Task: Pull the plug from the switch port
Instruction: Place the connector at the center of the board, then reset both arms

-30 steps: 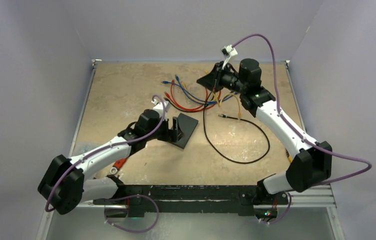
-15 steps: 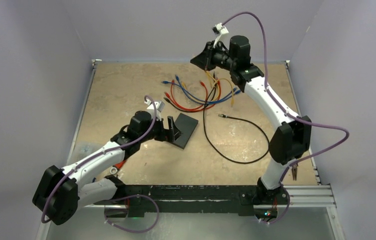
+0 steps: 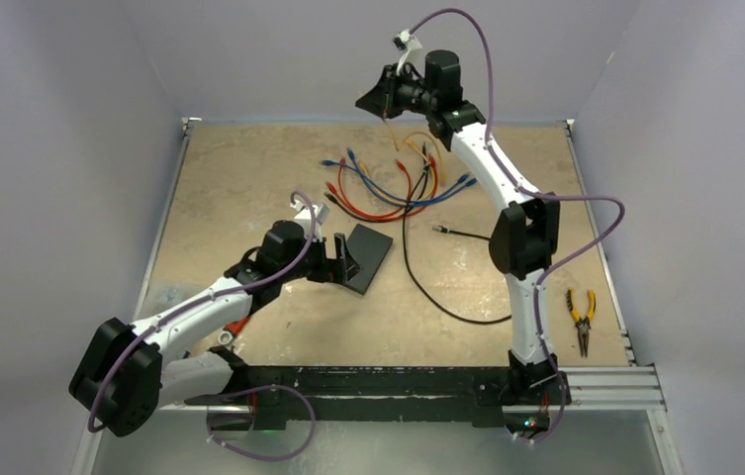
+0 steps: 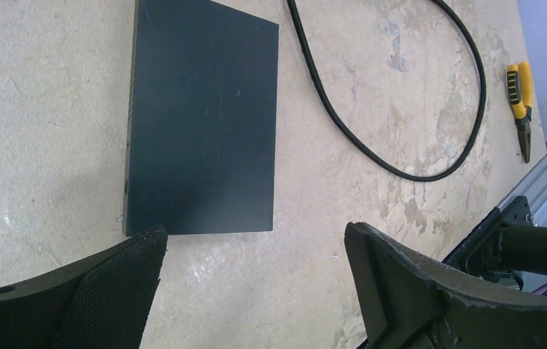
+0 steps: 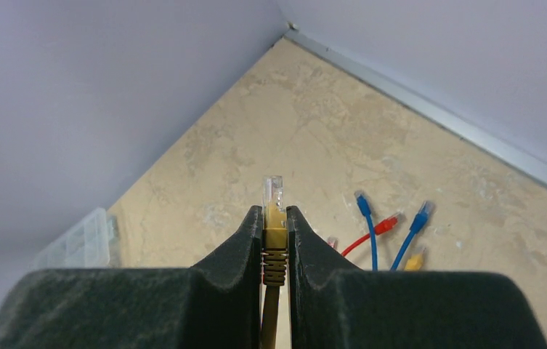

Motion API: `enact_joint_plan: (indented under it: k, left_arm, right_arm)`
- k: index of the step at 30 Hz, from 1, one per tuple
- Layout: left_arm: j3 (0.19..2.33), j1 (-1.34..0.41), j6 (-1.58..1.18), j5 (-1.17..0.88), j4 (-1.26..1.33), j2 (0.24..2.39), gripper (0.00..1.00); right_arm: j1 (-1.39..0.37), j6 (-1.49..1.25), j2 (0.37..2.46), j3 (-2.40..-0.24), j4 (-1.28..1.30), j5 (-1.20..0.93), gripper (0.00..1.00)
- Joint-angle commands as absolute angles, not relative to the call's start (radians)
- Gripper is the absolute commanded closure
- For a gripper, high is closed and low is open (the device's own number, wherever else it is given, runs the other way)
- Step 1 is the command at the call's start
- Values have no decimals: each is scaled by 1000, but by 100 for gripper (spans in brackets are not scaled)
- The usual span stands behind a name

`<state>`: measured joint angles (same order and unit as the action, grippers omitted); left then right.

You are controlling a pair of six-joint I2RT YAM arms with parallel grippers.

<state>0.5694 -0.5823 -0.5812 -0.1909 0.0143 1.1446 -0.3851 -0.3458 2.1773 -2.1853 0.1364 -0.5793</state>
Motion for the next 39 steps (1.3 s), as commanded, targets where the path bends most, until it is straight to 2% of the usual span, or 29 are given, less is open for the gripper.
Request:
enact_joint_plan:
  k: [1, 10, 13, 15, 21, 22, 24, 30, 36, 39]
  left_arm:
    - [557, -574, -563, -201, 40, 1142, 6]
    - [571, -571, -557, -205, 31, 1134, 6]
    - [567, -571, -561, -212, 37, 1139, 6]
    - [562, -569, -565, -215, 46, 1143, 6]
    - [540, -566, -586, -226, 76, 1140, 6]
    - [533, -563, -593, -233, 87, 1137, 5]
    - [517, -550, -605, -254, 111, 1133, 5]
    - [462, -462, -674, -361, 229, 1122, 4]
    - [412, -328, -755, -476, 374, 1088, 4]
    - [391, -256, -779, -503, 429, 1050, 4]
  right_arm:
    - [-382, -378, 2258, -2243, 146, -654, 100]
    - [-382, -394, 2390, -2209, 134, -718, 100]
    - [-383, -418, 2409, -2220, 115, -791, 96]
    - [-384, -449, 2406, -2210, 73, -835, 87]
    - [-383, -460, 2322, -2118, 9, -818, 45]
    - [-383, -445, 2303, -2095, 9, -803, 34]
    - [-383, -412, 2252, -2047, 12, -777, 24]
    - [-383, -312, 2070, -1814, 26, -656, 11]
    - [-384, -245, 1798, -1467, -59, -457, 2]
    - [-383, -242, 1647, -1287, -111, -350, 1]
